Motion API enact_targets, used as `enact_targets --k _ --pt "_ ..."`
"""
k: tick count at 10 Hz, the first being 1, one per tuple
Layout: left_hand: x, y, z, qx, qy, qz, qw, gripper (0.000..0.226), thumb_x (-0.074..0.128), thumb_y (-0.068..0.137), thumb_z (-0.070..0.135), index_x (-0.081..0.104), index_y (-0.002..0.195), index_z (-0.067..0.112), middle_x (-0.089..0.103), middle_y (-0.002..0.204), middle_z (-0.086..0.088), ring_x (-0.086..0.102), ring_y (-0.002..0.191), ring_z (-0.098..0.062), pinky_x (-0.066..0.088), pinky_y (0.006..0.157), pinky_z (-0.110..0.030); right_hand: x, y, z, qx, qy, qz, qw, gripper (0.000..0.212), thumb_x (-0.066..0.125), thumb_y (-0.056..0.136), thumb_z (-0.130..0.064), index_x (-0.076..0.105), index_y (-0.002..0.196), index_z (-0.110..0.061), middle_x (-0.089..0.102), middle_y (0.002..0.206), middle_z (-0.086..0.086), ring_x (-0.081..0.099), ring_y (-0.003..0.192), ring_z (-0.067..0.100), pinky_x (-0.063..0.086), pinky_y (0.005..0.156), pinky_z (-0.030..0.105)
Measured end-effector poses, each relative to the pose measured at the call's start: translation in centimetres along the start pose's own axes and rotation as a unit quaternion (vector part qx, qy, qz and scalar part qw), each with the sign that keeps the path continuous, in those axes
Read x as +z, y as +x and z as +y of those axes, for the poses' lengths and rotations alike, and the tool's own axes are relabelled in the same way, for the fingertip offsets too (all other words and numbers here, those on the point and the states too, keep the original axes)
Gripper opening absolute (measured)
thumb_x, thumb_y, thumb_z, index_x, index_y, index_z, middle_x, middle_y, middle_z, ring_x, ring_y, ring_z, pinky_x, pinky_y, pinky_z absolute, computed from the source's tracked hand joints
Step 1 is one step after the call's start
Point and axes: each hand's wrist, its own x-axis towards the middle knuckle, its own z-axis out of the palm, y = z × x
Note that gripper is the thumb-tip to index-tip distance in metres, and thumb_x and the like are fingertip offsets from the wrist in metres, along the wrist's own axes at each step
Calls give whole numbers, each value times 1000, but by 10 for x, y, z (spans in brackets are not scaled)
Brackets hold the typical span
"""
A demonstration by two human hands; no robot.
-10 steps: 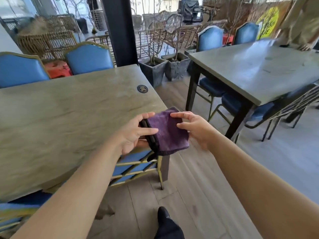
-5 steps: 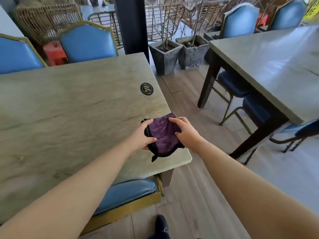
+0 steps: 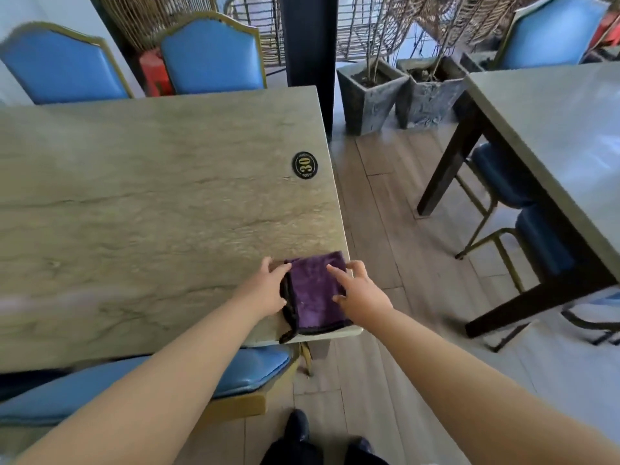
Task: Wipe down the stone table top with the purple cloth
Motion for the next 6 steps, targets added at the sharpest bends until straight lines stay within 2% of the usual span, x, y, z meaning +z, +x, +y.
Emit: enact_targets --k 1,2,3,4,5,6 --pt "0 -9 13 29 45 85 995 54 57 84 12 44 135 25 26 131 -3 55 92 -26 50 77 -39 -3 -5 0 -51 -43 66 996 50 50 90 -13 45 137 -32 26 144 2 30 127 26 48 94 42" --pt "4 -20 29 105 46 80 990 40 58 86 18 53 126 20 42 125 -4 50 108 -25 46 88 -39 -1 -7 2 -149 -57 72 984 41 51 91 -12 58 128 -27 41 134 2 35 122 23 42 100 38" --pt "12 -35 42 80 98 -17 992 41 54 91 30 52 132 24 44 134 -1 48 121 -23 44 97 -40 6 -13 5 -172 -86 20 981 40 48 94 -18 53 134 -25 38 138 2 32 128 22 40 105 35" --pt "23 -47 47 51 118 -85 988 55 52 93 35 40 145 23 31 148 1 41 131 -22 39 105 -36 10 -20 11 -168 -93 -23 981 47 44 96 -23 39 143 -26 27 151 2 21 140 24 31 113 38" --pt "17 -63 51 43 112 -126 985 61 50 96 38 30 151 20 19 158 0 28 142 -21 29 114 -35 3 -26 10 -162 -99 -60 980 51 43 98 -26 32 147 -27 16 158 1 12 146 23 21 118 36" --pt "5 -76 47 17 92 -109 990 55 53 95 39 41 145 19 34 152 -8 39 136 -25 33 111 -34 -11 -32 1 -170 -86 -61 980 45 44 97 -23 42 143 -23 28 154 8 24 142 27 22 115 32"
